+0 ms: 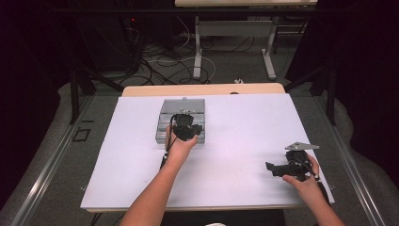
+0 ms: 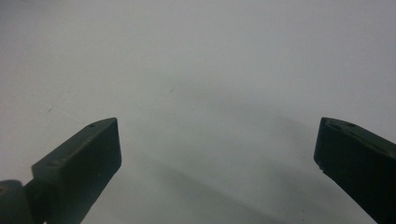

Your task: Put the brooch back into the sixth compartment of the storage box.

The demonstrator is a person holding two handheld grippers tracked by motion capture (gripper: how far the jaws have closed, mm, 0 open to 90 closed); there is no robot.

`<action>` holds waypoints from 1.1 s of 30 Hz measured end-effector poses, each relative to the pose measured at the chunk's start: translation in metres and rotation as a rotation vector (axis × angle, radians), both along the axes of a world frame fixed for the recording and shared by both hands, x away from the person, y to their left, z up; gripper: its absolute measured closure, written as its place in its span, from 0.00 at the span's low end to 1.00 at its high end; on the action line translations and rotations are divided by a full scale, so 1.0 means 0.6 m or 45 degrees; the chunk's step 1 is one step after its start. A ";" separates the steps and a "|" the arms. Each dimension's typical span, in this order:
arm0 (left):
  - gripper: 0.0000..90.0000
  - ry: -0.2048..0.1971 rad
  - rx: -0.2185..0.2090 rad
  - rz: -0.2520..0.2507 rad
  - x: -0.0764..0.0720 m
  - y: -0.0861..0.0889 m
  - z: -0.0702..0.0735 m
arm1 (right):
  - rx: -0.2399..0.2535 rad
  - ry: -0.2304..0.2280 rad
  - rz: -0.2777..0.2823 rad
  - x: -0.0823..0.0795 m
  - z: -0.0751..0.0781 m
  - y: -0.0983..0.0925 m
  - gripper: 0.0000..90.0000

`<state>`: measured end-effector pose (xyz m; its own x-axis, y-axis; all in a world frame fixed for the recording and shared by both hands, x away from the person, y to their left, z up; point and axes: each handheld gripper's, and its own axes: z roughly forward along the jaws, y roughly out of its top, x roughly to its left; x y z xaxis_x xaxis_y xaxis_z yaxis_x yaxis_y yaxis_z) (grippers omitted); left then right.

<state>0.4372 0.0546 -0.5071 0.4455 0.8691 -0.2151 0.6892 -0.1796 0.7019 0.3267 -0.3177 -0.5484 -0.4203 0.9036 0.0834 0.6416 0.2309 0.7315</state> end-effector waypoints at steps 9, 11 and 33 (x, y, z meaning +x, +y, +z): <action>0.88 0.035 0.026 0.023 0.009 0.003 -0.009 | 0.000 0.000 0.002 0.000 0.000 0.000 0.00; 0.88 0.039 0.027 0.030 0.010 0.004 -0.011 | 0.000 0.000 0.001 0.000 0.000 0.000 0.00; 0.88 0.096 0.047 0.063 0.021 0.009 -0.024 | 0.002 0.003 0.002 0.000 -0.001 0.001 0.00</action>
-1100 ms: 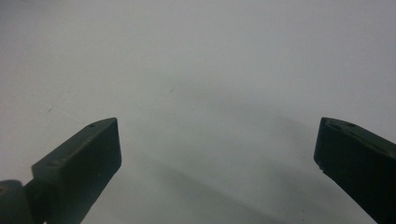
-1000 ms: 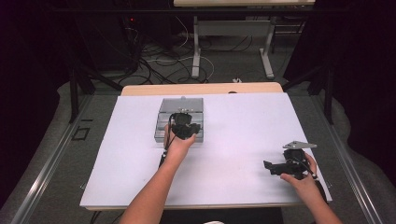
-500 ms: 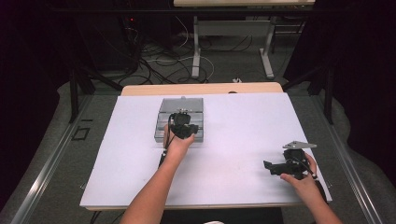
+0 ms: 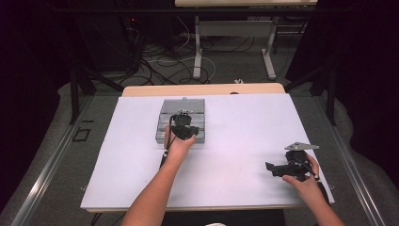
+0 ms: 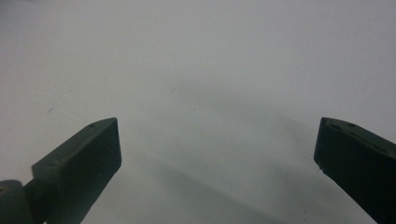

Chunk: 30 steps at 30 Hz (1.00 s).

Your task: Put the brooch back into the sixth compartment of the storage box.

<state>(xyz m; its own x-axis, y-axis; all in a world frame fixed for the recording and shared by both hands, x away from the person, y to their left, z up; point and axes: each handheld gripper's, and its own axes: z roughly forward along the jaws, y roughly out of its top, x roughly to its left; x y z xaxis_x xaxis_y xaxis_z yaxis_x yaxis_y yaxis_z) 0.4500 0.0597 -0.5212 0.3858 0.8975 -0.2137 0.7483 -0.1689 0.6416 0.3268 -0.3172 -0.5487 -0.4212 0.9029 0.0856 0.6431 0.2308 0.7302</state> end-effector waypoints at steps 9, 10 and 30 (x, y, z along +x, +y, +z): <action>0.88 -0.004 0.002 0.004 0.000 -0.001 -0.001 | -0.002 0.002 0.003 0.000 0.000 0.000 0.00; 0.88 -0.004 0.002 0.005 0.000 -0.001 -0.001 | -0.002 0.002 0.003 0.000 0.000 0.000 0.00; 0.79 -0.005 -0.007 -0.003 -0.005 0.001 0.003 | 0.000 0.005 0.002 0.003 -0.001 0.002 0.00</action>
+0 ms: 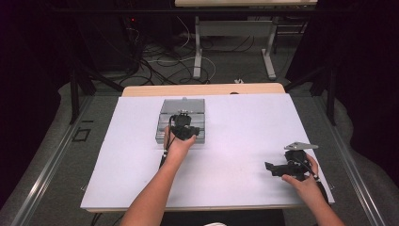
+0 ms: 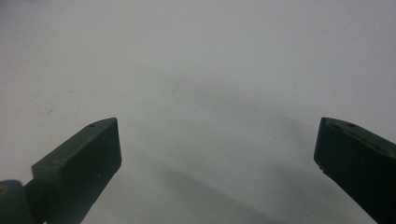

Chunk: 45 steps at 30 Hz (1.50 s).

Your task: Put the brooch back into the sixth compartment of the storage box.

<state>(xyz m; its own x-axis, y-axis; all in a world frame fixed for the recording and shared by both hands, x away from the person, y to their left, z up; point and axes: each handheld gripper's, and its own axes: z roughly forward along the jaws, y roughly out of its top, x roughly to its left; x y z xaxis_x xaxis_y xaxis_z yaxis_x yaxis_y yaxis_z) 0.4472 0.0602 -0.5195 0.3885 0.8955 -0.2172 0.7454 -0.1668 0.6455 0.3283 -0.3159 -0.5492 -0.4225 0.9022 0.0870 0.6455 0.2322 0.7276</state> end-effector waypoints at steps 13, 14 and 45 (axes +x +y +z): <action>0.65 -0.053 -0.003 -0.052 -0.023 0.006 0.013 | -0.002 -0.010 0.025 0.004 0.001 0.006 0.00; 0.65 -0.061 0.000 -0.058 -0.025 0.006 0.014 | -0.002 -0.010 0.025 0.004 0.001 0.006 0.00; 0.35 -0.196 -0.029 -0.106 -0.081 0.084 0.047 | -0.005 -0.004 0.027 0.005 0.001 0.010 0.00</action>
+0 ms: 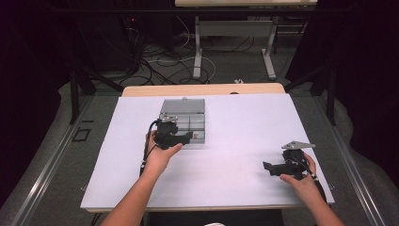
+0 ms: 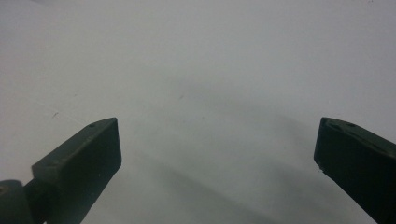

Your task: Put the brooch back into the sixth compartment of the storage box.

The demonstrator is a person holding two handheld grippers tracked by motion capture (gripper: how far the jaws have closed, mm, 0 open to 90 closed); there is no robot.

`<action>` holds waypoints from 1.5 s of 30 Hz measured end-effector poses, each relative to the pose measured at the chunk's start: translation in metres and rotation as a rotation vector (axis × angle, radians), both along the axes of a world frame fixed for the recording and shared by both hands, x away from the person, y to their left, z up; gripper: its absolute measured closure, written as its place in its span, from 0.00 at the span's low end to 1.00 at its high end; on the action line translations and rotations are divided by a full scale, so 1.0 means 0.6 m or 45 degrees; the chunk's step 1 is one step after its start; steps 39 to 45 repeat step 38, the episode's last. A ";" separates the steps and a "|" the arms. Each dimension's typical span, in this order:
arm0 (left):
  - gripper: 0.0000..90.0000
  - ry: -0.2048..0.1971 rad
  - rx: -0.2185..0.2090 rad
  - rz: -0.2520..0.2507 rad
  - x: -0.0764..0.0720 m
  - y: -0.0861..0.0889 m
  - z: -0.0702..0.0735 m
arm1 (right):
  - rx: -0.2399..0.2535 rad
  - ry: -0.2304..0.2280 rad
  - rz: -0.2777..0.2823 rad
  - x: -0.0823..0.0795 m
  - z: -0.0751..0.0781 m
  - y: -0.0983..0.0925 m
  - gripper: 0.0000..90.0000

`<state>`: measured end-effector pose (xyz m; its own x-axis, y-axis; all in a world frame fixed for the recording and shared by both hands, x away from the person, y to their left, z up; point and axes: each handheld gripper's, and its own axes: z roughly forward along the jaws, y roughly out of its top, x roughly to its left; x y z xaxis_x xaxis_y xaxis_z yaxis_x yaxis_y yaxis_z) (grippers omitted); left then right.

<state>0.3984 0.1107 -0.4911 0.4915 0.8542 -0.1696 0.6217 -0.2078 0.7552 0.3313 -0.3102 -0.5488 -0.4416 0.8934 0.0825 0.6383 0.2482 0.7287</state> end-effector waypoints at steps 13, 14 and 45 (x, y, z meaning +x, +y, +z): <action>0.27 -0.034 -0.002 0.054 -0.024 0.068 -0.011 | 0.001 -0.001 -0.001 -0.001 0.000 0.000 0.00; 0.27 -0.037 -0.001 0.058 -0.026 0.074 -0.012 | 0.001 -0.001 -0.001 -0.001 0.000 0.000 0.00; 0.00 -0.016 0.004 0.138 -0.073 0.144 -0.044 | 0.008 0.008 -0.011 -0.001 -0.002 -0.001 0.00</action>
